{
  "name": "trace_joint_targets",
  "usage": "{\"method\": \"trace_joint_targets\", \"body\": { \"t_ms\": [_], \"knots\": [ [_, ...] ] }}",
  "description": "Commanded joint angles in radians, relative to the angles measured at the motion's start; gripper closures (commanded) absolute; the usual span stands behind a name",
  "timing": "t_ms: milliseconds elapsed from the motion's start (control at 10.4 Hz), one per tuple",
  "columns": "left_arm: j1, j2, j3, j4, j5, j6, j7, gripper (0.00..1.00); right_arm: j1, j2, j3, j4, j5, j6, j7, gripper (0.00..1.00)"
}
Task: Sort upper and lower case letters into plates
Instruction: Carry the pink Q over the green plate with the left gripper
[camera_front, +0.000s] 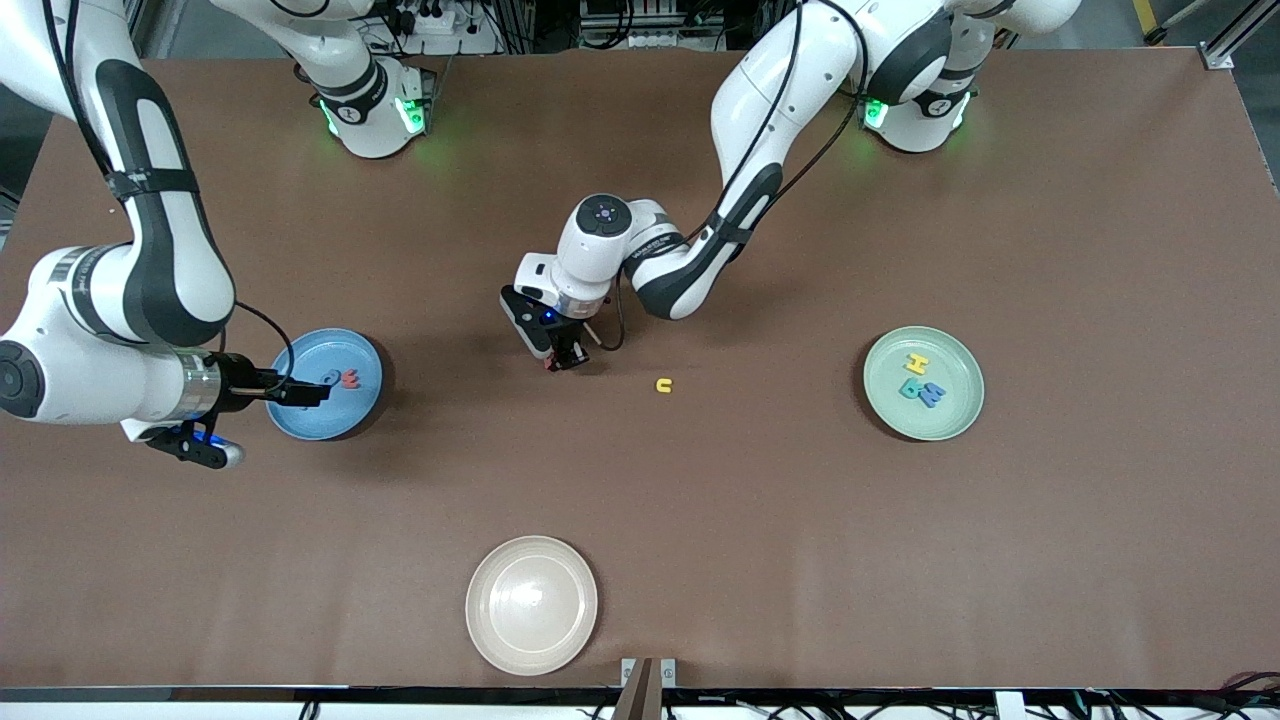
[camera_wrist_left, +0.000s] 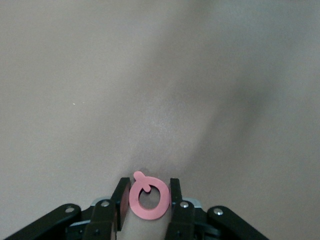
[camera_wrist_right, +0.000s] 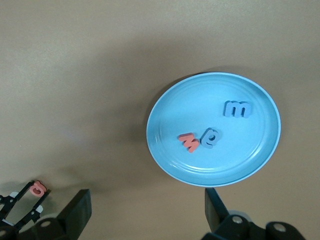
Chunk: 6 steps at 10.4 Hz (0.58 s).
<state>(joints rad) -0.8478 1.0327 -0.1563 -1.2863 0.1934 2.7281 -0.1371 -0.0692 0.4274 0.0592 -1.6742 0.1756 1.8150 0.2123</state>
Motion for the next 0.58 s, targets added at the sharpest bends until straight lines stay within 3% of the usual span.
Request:
{"method": "trace_joint_targets", "body": {
  "t_ms": [0,288,479],
  "knots": [
    [-0.011,-0.058,0.012,-0.011,0.024,-0.081,-0.110,1.00,-0.004,-0.016,0.004,-0.004,0.007,-0.013,0.015,0.00],
    [0.065,-0.202,0.006,-0.013,0.021,-0.357,-0.111,1.00,-0.003,-0.016,0.004,-0.004,0.007,-0.013,0.015,0.00],
    [0.195,-0.313,-0.023,-0.018,0.000,-0.546,-0.110,1.00,-0.001,-0.016,0.005,-0.004,0.008,-0.013,0.015,0.00]
  ]
}}
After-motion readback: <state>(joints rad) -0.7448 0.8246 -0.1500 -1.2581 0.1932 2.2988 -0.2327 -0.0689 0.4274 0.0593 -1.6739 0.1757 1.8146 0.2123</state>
